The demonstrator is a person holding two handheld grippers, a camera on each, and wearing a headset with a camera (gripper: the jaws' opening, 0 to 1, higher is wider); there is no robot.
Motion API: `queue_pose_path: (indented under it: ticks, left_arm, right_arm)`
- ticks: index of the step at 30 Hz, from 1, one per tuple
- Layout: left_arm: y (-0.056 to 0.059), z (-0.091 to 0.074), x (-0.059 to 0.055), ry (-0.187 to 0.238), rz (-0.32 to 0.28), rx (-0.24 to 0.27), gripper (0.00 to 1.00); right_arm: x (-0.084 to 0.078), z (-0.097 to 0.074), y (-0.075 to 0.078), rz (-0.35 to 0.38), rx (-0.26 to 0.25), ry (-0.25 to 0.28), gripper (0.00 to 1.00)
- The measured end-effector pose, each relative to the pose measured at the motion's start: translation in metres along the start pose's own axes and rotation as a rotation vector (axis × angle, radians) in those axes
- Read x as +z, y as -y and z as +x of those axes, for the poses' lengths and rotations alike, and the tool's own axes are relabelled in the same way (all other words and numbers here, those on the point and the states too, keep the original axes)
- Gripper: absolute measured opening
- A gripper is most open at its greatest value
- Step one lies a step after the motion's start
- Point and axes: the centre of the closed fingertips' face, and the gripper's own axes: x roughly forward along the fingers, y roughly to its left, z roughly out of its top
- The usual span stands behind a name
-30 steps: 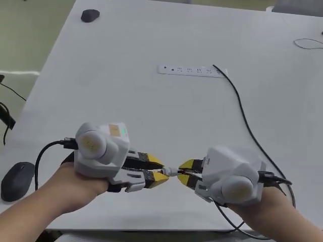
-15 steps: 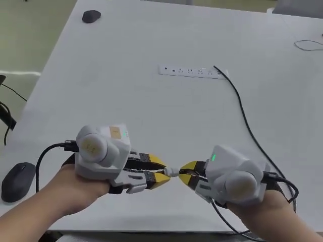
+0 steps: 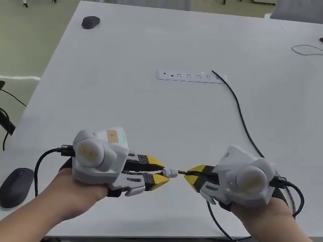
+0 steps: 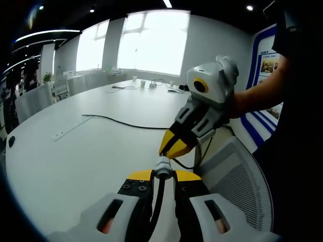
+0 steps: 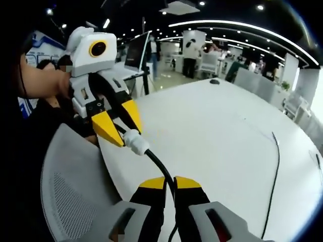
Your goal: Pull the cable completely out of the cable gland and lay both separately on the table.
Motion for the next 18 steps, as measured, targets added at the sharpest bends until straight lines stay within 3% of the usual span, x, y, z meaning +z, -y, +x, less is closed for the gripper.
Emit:
queue_pose_path:
  ticks: [12,18]
  left_arm:
    - [0.003,0.005,0.005,0.011,0.002,-0.004,0.15]
    - [0.004,0.006,0.005,0.017,0.008,-0.007,0.15]
  right_arm:
    - [-0.022,-0.005,0.026,0.315,-0.048,0.023,0.0]
    - [-0.03,-0.004,0.032,0.464,-0.048,0.039,0.01]
